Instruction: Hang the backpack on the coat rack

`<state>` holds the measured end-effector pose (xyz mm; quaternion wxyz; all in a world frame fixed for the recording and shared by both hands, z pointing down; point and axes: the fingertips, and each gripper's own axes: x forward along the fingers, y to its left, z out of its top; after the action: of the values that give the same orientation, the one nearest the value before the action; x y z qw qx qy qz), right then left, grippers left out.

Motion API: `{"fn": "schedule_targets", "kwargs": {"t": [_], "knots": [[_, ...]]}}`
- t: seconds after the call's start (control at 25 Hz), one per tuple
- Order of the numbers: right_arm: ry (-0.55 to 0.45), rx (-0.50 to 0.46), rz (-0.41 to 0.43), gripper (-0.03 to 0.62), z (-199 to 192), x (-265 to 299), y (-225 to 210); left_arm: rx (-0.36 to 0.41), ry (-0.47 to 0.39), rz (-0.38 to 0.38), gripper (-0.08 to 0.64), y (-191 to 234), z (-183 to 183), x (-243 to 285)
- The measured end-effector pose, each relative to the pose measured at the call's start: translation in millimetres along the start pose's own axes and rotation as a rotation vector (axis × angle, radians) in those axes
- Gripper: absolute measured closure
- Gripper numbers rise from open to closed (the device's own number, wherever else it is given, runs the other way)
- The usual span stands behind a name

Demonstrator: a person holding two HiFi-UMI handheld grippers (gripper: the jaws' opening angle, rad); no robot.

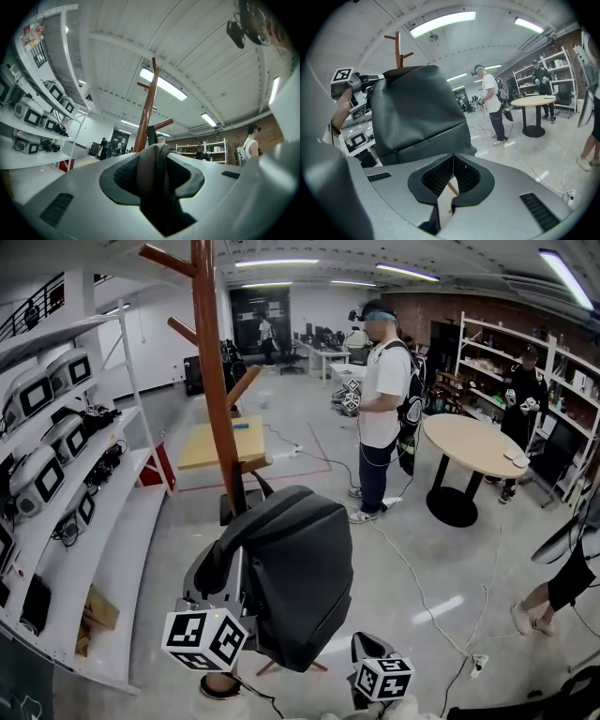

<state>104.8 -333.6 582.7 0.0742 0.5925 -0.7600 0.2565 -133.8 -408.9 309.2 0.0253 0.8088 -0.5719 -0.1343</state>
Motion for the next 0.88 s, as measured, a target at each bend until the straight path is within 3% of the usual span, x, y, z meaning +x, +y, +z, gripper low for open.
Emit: {"fn": "schedule_targets", "kwargs": {"t": [0.24,0.52,0.68,0.88], "knots": [[0.007,0.001,0.009,0.578,-3,0,8,0.056,-0.007,0.006,0.413,-2,0,-2],[0.007,0.006,0.016,0.578,-10,-3,20,0.182,-0.007,0.007,0.367,-9,4,-8],[0.011,0.009,0.016,0.578,-16,-6,25,0.179,0.005,-0.028,0.33,-14,1,-14],[0.012,0.011,0.018,0.578,-20,-11,29,0.156,-0.02,-0.009,0.322,-12,4,-28]]}}
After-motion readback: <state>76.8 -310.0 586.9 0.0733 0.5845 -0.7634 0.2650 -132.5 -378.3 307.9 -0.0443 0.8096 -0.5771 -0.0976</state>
